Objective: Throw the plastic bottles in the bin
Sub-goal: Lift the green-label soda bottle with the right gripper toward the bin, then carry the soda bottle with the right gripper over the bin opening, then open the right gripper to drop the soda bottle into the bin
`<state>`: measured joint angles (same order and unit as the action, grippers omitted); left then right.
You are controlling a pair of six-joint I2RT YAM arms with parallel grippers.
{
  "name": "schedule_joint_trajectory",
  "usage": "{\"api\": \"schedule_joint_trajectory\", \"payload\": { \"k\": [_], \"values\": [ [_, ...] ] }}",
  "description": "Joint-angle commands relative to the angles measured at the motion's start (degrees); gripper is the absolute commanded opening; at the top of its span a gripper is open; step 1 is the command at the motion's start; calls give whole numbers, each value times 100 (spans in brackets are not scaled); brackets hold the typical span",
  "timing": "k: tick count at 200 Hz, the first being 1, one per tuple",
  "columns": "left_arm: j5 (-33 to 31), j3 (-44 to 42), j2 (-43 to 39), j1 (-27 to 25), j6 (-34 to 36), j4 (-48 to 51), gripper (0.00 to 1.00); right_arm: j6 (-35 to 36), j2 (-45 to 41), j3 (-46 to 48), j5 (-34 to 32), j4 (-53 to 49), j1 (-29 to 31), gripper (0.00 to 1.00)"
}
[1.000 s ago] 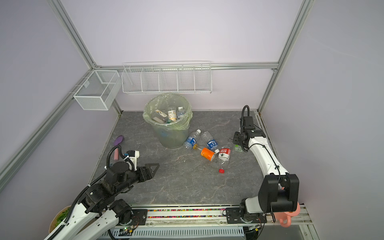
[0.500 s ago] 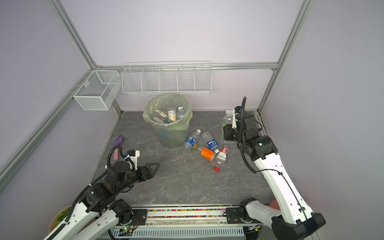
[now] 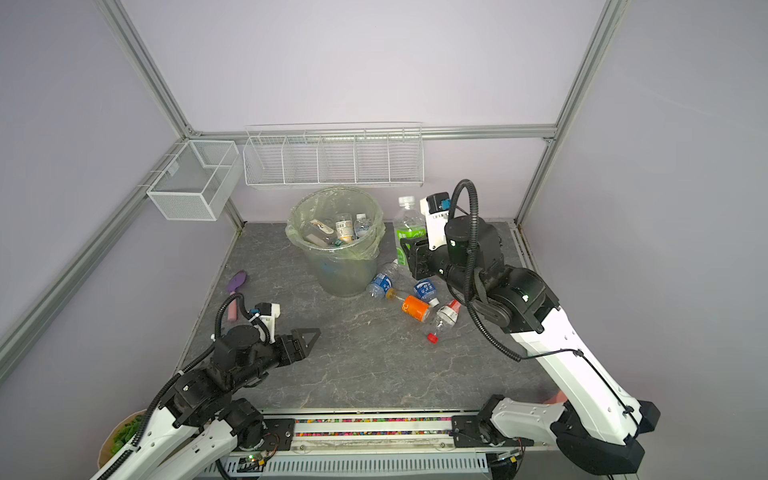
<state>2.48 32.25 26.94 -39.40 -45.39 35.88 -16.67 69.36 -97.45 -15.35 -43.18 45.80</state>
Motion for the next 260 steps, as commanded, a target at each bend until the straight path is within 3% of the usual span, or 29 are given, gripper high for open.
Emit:
{"api": "schedule_joint_trajectory", "payload": {
  "k": [1,61,146,189,234,242,246,254,256,260],
  "values": [
    [-17,-94,-106,-33,-71,25,91,400,317,-436,-382,296,373,37],
    [-55,-157,-329,-33,-80,171,91,1036,1352,-1713,-753,524,1138,39],
    [-76,-210,-529,-33,-94,264,91,1811,2940,-3862,-911,544,1528,44],
    [-77,-167,-583,-33,-102,321,91,2278,4105,-4913,-1146,733,1265,48],
    [-198,-27,-868,-33,-142,649,91,1185,5042,-5368,-47,539,168,49],
    [-212,-1,-922,-33,-143,717,91,1119,5192,-5398,355,469,28,55],
    [-224,15,-949,-33,-138,746,91,1107,5271,-5428,568,413,-26,64],
    [-244,35,-982,-33,-150,800,91,1136,5443,-5568,856,186,-98,100],
    [-247,42,-987,-33,-151,812,91,1152,5488,-5615,882,119,-109,91],
    [-255,57,-993,-33,-150,830,91,1171,5572,-5703,843,-28,-115,88]
  ]
}}
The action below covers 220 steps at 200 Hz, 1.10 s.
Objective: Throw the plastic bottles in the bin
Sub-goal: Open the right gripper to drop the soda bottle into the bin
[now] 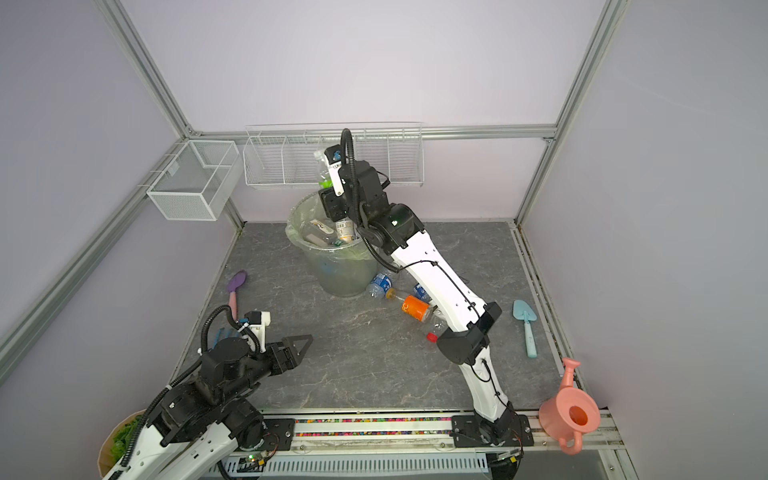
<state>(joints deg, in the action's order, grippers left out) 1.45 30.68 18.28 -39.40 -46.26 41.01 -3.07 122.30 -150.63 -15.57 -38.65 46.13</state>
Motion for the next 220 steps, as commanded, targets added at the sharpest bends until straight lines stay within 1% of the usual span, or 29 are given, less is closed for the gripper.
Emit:
{"api": "schedule_joint_trajectory", "payload": {
  "k": [1,14,30,60,100,114,135,156,189,220],
  "values": [
    [-149,217,-134,-33,-65,322,91,-187,299,-400,846,-518,-148,88],
    [-156,241,-134,-33,-55,357,91,-193,399,-493,529,-850,-148,88],
    [-173,271,-102,-33,-54,363,91,-245,209,-292,455,-885,-127,88],
    [-165,289,19,-33,-41,287,91,-22,-639,498,126,-311,62,88],
    [-105,316,232,-33,-9,100,91,72,-1499,1029,37,-166,228,88],
    [-89,359,286,-33,20,108,91,86,-1897,1463,9,-35,281,88],
    [-76,405,324,-33,59,124,91,20,-2586,2374,-37,298,296,88],
    [-37,413,385,-33,66,44,91,-48,-3185,3131,-307,455,283,88],
    [89,419,672,-48,68,-243,90,-219,-3954,4124,-606,518,96,88],
    [48,474,1018,-174,84,-503,90,-396,-4559,4917,-781,535,-97,88]
  ]
}}
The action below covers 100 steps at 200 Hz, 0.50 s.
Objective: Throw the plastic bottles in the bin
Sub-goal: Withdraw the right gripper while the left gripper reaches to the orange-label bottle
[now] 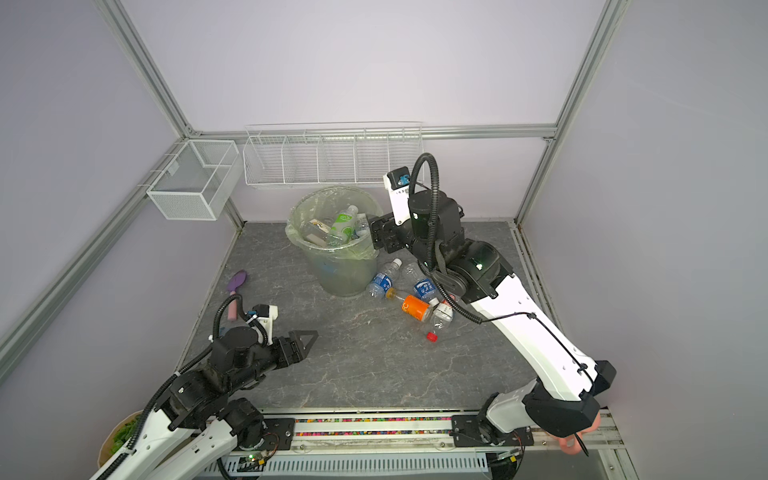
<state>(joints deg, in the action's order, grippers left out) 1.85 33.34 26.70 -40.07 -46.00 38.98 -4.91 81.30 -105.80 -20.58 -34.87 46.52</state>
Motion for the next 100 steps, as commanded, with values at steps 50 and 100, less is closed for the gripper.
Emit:
{"api": "schedule_joint_trajectory", "payload": {
  "k": [50,100],
  "values": [
    [-525,311,942,-878,-31,-835,90,-510,-1100,1429,-277,-2,-471,88],
    [-666,548,2081,-1302,-145,-1390,89,-872,-1633,2281,-339,-252,-779,88]
  ]
}}
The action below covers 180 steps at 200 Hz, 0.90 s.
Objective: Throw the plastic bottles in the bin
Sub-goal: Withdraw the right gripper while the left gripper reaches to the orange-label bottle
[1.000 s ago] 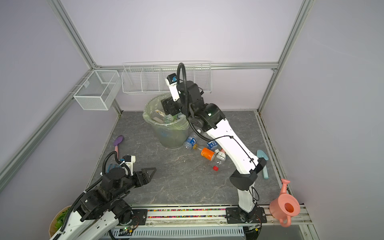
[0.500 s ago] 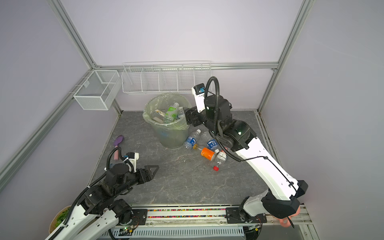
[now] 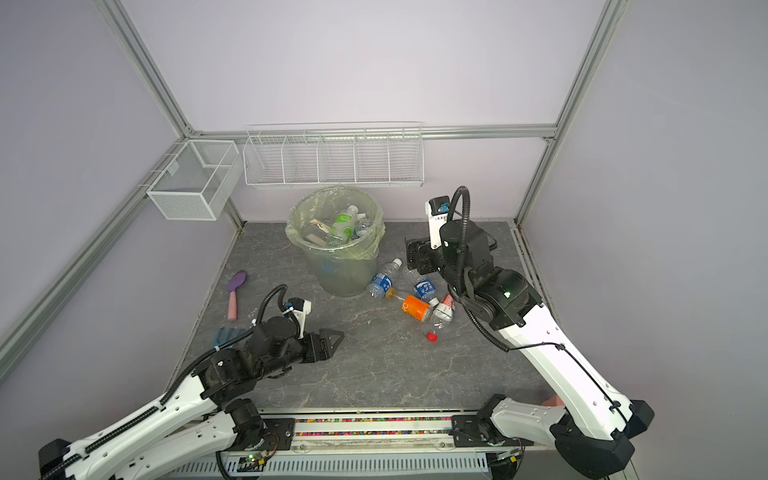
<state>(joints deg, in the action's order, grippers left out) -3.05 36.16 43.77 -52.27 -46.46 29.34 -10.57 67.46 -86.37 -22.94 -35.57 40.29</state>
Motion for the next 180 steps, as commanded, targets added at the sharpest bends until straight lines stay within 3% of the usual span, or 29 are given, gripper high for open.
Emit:
{"api": "schedule_joint_trajectory", "payload": {
  "k": [1,65,180],
  "values": [
    [-177,272,389,-86,-95,-437,89,-319,-259,352,-104,-189,-163,88],
    [-359,994,1467,-449,62,-682,89,-1061,-622,1302,-284,-966,-549,88],
    [-379,2631,3496,-609,-121,-716,87,-2428,-1802,3148,-584,-1755,-637,88]
  ]
}}
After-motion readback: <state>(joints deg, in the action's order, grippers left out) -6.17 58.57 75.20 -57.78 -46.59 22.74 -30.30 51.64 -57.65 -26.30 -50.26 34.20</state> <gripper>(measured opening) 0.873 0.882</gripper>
